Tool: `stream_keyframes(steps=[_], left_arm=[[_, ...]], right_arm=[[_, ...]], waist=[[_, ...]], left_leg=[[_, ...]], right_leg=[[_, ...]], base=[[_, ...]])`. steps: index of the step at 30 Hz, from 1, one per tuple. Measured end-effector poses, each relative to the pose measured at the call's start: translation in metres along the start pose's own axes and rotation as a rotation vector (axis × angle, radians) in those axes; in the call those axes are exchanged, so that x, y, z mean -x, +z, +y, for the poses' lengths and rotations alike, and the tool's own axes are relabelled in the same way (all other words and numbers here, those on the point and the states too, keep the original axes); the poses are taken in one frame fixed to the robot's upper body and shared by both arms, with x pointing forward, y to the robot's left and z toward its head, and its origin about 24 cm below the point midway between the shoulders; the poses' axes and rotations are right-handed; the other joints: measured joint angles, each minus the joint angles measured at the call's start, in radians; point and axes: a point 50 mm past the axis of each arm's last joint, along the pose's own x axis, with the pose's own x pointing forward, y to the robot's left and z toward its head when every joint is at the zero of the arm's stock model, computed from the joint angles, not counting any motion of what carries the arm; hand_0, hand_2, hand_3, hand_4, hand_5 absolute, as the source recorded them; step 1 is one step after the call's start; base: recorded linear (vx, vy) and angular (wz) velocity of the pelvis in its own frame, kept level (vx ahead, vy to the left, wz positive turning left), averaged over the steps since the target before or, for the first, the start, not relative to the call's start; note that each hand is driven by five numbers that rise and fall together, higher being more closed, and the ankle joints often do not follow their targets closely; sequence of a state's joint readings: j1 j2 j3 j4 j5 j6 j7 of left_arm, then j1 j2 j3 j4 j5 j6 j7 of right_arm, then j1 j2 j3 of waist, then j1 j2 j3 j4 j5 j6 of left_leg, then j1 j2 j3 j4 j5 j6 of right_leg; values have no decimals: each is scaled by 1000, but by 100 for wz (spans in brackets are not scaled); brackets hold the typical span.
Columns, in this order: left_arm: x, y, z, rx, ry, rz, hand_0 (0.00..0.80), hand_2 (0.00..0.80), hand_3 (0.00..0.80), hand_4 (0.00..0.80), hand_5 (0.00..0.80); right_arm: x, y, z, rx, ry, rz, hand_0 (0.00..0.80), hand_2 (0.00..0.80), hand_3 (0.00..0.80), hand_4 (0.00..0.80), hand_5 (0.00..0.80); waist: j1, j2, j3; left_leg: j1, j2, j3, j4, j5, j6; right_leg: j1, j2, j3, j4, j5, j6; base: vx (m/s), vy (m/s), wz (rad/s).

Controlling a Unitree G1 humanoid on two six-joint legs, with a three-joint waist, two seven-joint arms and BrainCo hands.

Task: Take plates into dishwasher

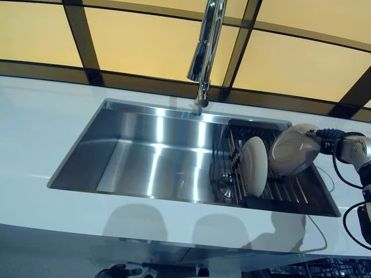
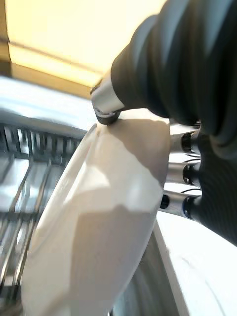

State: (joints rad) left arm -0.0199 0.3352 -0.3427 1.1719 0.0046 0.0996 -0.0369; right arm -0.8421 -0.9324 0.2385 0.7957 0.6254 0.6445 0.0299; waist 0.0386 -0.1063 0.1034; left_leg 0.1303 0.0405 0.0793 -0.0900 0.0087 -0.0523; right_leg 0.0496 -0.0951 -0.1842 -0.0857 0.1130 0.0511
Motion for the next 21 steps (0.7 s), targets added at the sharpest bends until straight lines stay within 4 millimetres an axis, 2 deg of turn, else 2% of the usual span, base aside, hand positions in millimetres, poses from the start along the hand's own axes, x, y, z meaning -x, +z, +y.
stream_keyframes(steps=[7,13,15,16,19,20,21], left_arm=[[0,-3,-1,2,-2,3,0,0,0,0,0],[1,-4,-1,2,-2,-8,0,0,0,0,0],[1,-3,-1,-1,-1,-12,0,0,0,0,0],[1,-1,0,-2,-1,-18,0,0,0,0,0],[1,-1,1,-8,1,-18,0,0,0,0,0],[1,-1,1,-14,1,-17,0,0,0,0,0],[1,-3,1,-28,2,-6,0,0,0,0,0]], right_arm=[[20,46,16,-47,61,-309,800,800,800,800,800],[40,51,16,-110,72,-484,800,800,800,800,800],[47,48,16,-120,67,-536,800,800,800,800,800],[52,44,14,-130,61,-560,800,800,800,800,800],[58,30,6,-145,37,-573,800,800,800,800,800],[59,28,5,-146,32,-572,800,800,800,800,800],[61,19,-1,-144,13,-567,800,800,800,800,800]], waist=[[-26,-8,14],[-41,-14,34],[-56,-18,48],[-58,-16,55],[-107,-10,86],[-112,-11,89],[-131,-11,97]], left_leg=[[1,-1,6,0,0,0],[13,-8,36,0,-3,6],[16,-13,69,-1,-8,17],[11,-6,86,-1,-7,20],[9,8,136,-3,-2,35],[11,9,146,-3,-2,37],[16,10,182,-2,-6,40]], right_leg=[[0,-1,1,0,0,1],[-9,-4,13,16,5,7],[-47,-3,28,55,10,13],[-70,-1,42,73,22,32],[-110,1,46,86,82,123],[-115,0,43,89,84,128],[-137,-19,26,108,74,130]], base=[[-3,36,0],[-24,77,-9],[-43,106,-42],[-31,77,-55],[-22,44,-46],[-43,10,-59],[-70,-3,-63]])
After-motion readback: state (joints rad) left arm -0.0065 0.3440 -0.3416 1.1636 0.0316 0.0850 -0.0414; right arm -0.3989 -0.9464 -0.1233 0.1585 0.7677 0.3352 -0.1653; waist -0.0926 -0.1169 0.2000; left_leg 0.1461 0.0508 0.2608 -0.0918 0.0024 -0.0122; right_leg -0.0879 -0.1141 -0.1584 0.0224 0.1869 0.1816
